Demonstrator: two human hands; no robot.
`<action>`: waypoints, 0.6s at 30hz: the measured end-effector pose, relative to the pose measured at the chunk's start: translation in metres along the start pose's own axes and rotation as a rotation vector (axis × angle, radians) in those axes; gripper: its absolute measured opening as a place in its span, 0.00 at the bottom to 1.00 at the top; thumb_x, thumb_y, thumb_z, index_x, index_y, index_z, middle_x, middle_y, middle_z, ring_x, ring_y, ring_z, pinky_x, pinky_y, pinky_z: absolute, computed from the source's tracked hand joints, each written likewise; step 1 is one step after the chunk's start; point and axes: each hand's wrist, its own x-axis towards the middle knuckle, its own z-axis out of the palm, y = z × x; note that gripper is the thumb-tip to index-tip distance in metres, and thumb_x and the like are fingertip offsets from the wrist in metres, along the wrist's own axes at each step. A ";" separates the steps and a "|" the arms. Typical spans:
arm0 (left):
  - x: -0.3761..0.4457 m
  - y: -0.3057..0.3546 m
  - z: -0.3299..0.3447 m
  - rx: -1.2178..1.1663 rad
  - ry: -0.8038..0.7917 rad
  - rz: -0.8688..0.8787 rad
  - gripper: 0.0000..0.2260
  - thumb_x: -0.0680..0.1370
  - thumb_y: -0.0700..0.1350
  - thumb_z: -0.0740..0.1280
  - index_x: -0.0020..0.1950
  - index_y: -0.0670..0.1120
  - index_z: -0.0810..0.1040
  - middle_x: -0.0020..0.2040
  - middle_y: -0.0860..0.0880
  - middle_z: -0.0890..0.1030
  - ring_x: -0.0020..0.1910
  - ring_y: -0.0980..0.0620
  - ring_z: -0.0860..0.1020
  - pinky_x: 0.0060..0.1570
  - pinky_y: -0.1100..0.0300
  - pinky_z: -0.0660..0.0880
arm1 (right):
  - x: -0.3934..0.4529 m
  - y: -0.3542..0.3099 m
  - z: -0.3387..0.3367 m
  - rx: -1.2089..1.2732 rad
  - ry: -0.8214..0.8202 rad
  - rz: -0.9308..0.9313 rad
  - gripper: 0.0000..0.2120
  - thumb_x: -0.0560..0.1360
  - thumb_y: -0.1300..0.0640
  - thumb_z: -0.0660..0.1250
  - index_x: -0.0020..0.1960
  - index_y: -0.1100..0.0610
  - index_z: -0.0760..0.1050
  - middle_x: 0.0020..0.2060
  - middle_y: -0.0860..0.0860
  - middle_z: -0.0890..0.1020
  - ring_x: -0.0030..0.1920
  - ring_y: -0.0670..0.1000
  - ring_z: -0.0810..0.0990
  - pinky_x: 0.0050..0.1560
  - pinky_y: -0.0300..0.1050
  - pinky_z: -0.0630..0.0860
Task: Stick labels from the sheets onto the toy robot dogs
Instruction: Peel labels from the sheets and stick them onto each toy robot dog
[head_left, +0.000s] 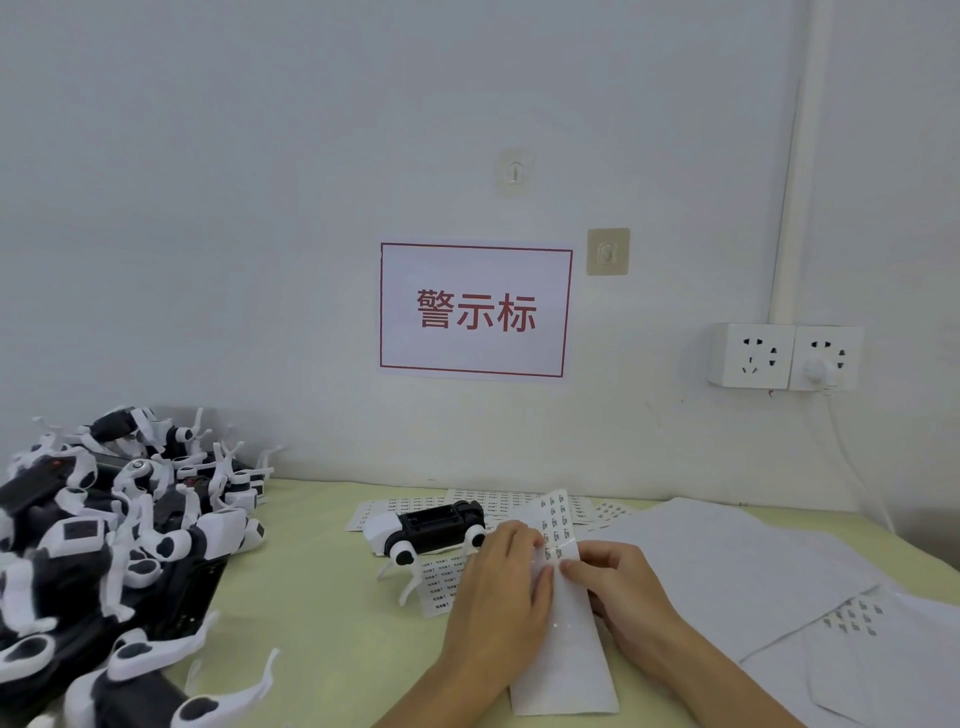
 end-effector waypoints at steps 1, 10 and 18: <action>0.000 0.000 0.000 0.012 0.002 -0.006 0.10 0.83 0.49 0.58 0.63 0.51 0.71 0.60 0.58 0.70 0.58 0.59 0.70 0.59 0.62 0.67 | 0.000 0.001 0.000 -0.002 0.012 -0.005 0.07 0.76 0.63 0.68 0.44 0.66 0.81 0.41 0.64 0.83 0.41 0.57 0.80 0.45 0.52 0.75; 0.000 -0.001 -0.001 0.038 0.003 -0.082 0.09 0.83 0.51 0.58 0.59 0.51 0.73 0.57 0.56 0.74 0.56 0.57 0.71 0.59 0.62 0.66 | 0.001 0.000 0.004 -0.033 0.110 -0.017 0.08 0.73 0.56 0.75 0.38 0.60 0.83 0.38 0.59 0.85 0.36 0.50 0.80 0.40 0.44 0.74; -0.001 0.002 -0.003 0.010 0.025 -0.009 0.07 0.82 0.48 0.60 0.58 0.52 0.75 0.55 0.57 0.74 0.56 0.58 0.70 0.58 0.62 0.67 | 0.000 0.000 0.004 -0.060 0.064 -0.050 0.07 0.75 0.61 0.70 0.39 0.60 0.84 0.40 0.60 0.85 0.41 0.52 0.81 0.45 0.48 0.75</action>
